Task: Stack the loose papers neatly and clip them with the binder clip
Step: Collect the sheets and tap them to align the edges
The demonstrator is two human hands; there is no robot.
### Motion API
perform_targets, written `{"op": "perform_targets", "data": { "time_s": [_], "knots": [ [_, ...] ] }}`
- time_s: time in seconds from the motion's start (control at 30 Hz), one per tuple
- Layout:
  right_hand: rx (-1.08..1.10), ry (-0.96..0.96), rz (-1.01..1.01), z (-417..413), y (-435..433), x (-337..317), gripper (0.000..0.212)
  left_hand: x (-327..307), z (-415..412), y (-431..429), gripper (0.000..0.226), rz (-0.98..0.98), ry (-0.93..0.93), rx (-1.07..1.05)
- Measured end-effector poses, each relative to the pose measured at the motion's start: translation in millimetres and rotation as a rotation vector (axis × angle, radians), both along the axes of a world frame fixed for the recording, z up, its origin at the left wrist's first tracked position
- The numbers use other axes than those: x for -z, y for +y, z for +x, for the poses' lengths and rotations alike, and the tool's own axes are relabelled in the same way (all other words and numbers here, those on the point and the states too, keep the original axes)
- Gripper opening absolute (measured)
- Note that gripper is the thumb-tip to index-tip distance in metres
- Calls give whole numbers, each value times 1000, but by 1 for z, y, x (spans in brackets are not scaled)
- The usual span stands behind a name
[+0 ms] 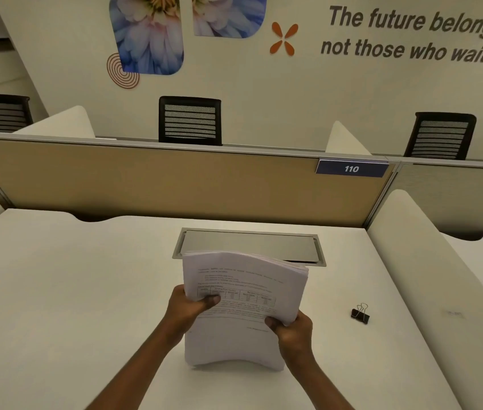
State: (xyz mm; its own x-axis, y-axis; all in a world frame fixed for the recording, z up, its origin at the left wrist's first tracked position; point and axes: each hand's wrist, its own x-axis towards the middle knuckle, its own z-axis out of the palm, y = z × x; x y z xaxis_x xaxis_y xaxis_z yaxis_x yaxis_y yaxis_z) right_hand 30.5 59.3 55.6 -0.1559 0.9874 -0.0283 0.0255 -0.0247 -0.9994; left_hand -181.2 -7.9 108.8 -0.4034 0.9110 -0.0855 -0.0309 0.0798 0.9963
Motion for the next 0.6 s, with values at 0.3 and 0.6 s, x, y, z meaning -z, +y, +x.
{"op": "perform_targets", "data": {
  "time_s": [0.3,0.6],
  "knots": [
    [-11,-70,-4,3,1,0,34,10,-5,3,73,61,-77,11],
    [-26,-88,-18,4,4,-1,36,4,-17,8,49,76,-122,187]
  ]
}}
